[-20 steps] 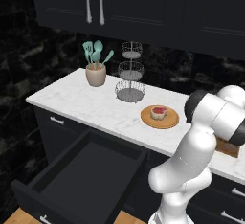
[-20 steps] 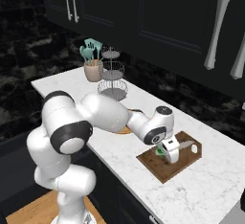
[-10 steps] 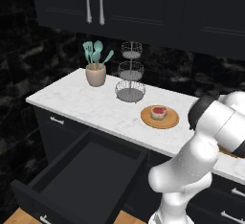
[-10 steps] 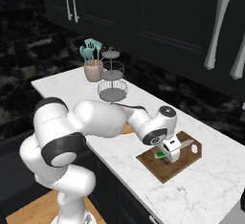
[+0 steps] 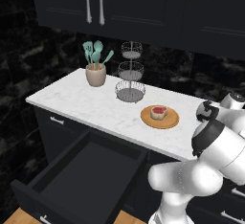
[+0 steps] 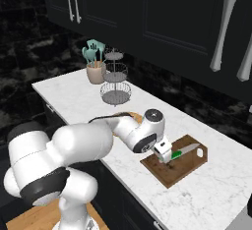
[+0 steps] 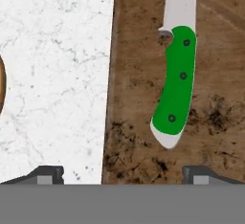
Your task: Pick up the knife from the drawer and place it on the cutting board. Then place the meat from the plate to the cutting board.
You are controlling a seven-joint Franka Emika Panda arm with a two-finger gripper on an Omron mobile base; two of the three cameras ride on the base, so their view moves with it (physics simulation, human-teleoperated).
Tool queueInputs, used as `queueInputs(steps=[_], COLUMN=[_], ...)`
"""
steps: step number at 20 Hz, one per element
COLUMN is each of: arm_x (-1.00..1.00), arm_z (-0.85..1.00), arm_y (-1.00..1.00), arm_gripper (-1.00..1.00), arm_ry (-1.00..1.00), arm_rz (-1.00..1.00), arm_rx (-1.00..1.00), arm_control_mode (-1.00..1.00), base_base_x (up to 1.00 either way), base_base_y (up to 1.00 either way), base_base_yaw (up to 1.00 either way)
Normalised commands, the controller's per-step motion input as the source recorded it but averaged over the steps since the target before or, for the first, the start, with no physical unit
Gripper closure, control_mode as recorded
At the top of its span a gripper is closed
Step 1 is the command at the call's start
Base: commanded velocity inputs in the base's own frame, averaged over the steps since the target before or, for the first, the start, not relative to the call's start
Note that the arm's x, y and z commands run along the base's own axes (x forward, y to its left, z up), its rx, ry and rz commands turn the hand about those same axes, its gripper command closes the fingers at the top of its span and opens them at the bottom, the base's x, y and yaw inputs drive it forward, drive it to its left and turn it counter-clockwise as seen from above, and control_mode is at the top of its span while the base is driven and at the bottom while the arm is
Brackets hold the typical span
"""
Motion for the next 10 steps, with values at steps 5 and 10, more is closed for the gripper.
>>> queueInputs(steps=[5,10], arm_x=[0.00,0.00], arm_z=[0.49,0.16], arm_y=[0.14,0.28], arm_gripper=[-1.00,-1.00], arm_ry=[-0.07,0.00], arm_rz=[0.15,0.16], arm_rx=[-0.05,-0.07], arm_control_mode=[-1.00,-1.00], base_base_x=[0.00,0.00], base_base_y=[0.00,0.00], base_base_yaw=[0.00,0.00])
